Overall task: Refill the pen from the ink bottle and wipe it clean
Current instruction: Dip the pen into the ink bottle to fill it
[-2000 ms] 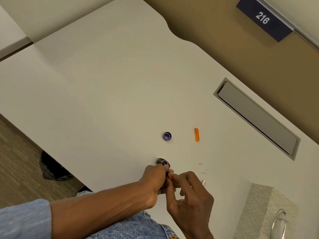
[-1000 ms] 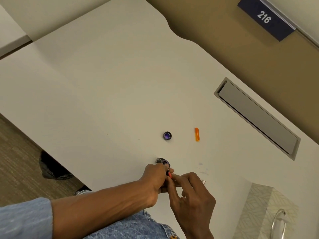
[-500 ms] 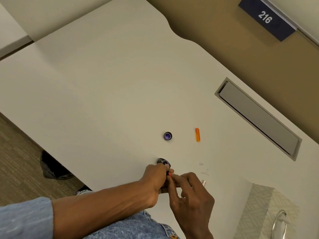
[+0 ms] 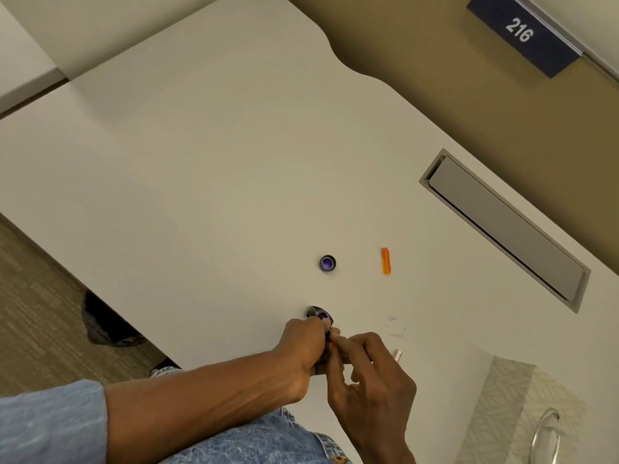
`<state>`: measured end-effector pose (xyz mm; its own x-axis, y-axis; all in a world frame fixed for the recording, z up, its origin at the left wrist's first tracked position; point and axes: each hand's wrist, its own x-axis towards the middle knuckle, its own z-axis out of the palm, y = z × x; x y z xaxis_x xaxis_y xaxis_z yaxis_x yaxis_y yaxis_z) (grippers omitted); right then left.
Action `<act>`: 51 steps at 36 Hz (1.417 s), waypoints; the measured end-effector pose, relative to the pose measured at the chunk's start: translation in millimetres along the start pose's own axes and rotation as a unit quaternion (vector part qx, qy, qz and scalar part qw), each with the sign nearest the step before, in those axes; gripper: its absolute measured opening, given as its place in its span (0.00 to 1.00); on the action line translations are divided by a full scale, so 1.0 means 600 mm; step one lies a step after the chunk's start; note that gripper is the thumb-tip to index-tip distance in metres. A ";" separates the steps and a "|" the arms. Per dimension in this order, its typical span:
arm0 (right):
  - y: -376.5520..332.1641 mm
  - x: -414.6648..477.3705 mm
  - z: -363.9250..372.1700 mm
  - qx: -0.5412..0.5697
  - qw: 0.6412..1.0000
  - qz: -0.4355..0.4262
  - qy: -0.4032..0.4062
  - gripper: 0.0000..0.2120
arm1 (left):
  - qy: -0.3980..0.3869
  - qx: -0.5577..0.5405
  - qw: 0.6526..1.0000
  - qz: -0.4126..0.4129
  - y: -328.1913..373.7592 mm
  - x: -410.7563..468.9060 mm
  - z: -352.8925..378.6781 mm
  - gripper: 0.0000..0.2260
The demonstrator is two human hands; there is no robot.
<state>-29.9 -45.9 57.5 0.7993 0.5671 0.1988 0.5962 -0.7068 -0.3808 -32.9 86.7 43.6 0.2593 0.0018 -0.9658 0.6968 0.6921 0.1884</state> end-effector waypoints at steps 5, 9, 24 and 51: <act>-0.004 -0.001 -0.001 -0.013 1.000 0.001 -0.006 0.02 | 0.003 -0.011 1.000 -0.002 0.003 -0.004 0.000 0.12; -0.001 0.002 -0.003 -0.016 1.000 0.005 0.006 0.04 | 0.004 0.002 1.000 0.006 0.002 -0.003 0.000 0.13; -0.003 0.002 -0.005 0.002 1.000 0.004 -0.012 0.04 | -0.003 0.001 1.000 -0.001 0.002 -0.005 -0.003 0.13; 0.000 0.000 0.000 -0.004 1.000 0.002 -0.017 0.03 | -0.004 0.002 1.000 -0.002 0.003 0.000 -0.002 0.13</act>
<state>-29.8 -45.8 57.7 0.7982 0.5787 0.1674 0.5944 -0.7117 -0.3744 -32.6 89.0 43.8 0.2612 -0.0063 -0.9653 0.7001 0.6897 0.1849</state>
